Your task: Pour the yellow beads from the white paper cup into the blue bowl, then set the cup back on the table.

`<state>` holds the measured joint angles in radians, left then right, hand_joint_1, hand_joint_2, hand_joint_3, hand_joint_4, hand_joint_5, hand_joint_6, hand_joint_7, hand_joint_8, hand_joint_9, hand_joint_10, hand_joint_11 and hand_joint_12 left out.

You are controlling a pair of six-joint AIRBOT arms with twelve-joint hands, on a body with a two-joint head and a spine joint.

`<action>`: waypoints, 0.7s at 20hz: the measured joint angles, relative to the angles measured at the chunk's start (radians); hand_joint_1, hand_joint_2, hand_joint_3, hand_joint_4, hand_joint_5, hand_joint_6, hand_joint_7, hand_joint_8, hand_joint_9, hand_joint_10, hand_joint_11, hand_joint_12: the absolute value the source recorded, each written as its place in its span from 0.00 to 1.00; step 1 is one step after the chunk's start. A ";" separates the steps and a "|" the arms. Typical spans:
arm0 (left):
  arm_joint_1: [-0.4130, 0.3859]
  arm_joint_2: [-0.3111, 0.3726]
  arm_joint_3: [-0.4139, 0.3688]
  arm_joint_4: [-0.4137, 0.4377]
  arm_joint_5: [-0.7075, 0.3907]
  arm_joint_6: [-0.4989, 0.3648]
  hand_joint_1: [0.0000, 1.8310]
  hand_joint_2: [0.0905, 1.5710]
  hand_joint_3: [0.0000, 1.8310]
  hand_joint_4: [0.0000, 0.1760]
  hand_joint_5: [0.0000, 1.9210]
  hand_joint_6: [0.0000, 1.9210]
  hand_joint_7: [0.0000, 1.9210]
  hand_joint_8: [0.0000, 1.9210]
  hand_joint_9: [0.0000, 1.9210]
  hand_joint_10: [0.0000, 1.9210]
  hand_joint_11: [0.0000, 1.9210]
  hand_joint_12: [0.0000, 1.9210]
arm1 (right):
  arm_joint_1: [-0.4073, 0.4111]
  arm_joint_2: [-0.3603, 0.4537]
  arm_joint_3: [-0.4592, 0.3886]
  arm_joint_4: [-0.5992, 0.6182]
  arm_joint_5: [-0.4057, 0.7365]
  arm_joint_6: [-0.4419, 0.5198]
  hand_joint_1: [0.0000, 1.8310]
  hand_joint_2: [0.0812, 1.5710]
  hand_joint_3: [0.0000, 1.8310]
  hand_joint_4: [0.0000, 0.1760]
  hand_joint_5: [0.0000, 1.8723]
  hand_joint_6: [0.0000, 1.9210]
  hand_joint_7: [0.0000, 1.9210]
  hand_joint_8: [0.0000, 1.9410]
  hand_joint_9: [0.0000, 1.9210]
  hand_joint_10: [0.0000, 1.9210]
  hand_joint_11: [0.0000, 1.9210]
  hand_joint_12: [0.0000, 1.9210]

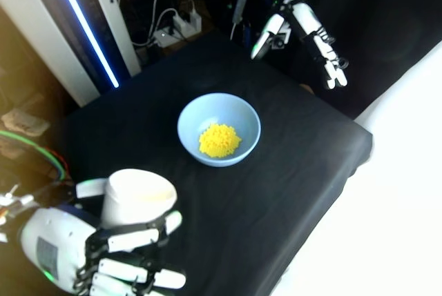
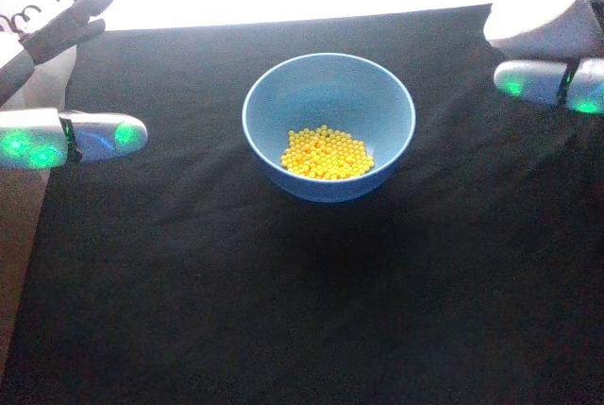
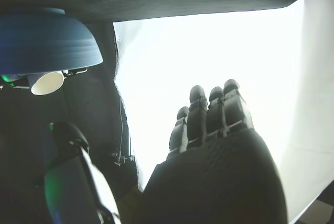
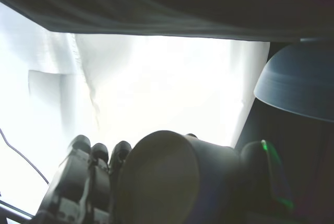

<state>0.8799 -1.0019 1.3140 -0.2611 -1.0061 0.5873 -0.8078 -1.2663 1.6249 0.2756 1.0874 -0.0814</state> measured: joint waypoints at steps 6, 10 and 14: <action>0.000 0.000 0.000 0.001 0.000 0.000 0.30 0.45 0.00 0.96 0.00 0.00 0.09 0.01 0.00 0.00 0.00 0.00 | 0.000 0.000 0.000 -0.019 0.000 0.000 0.00 0.57 0.00 0.75 0.19 0.00 0.05 0.00 0.00 0.00 0.00 0.00; 0.000 0.000 0.000 0.001 -0.001 0.000 0.30 0.46 0.01 0.85 0.00 0.00 0.11 0.01 0.00 0.00 0.00 0.00 | 0.000 0.000 0.000 -0.064 0.000 0.000 0.00 0.55 0.00 0.99 0.06 0.00 0.00 0.00 0.00 0.00 0.00 0.00; 0.000 0.000 0.000 -0.001 -0.002 0.000 0.30 0.47 0.00 0.87 0.00 0.00 0.09 0.00 0.00 0.00 0.00 0.00 | -0.033 0.004 -0.019 -0.088 -0.004 -0.040 0.00 0.55 0.00 1.00 0.00 0.00 0.00 0.00 0.00 0.00 0.00 0.00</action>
<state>0.8799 -1.0023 1.3140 -0.2623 -1.0077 0.5873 -0.8406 -1.2625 1.6062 0.1879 1.0832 -0.1215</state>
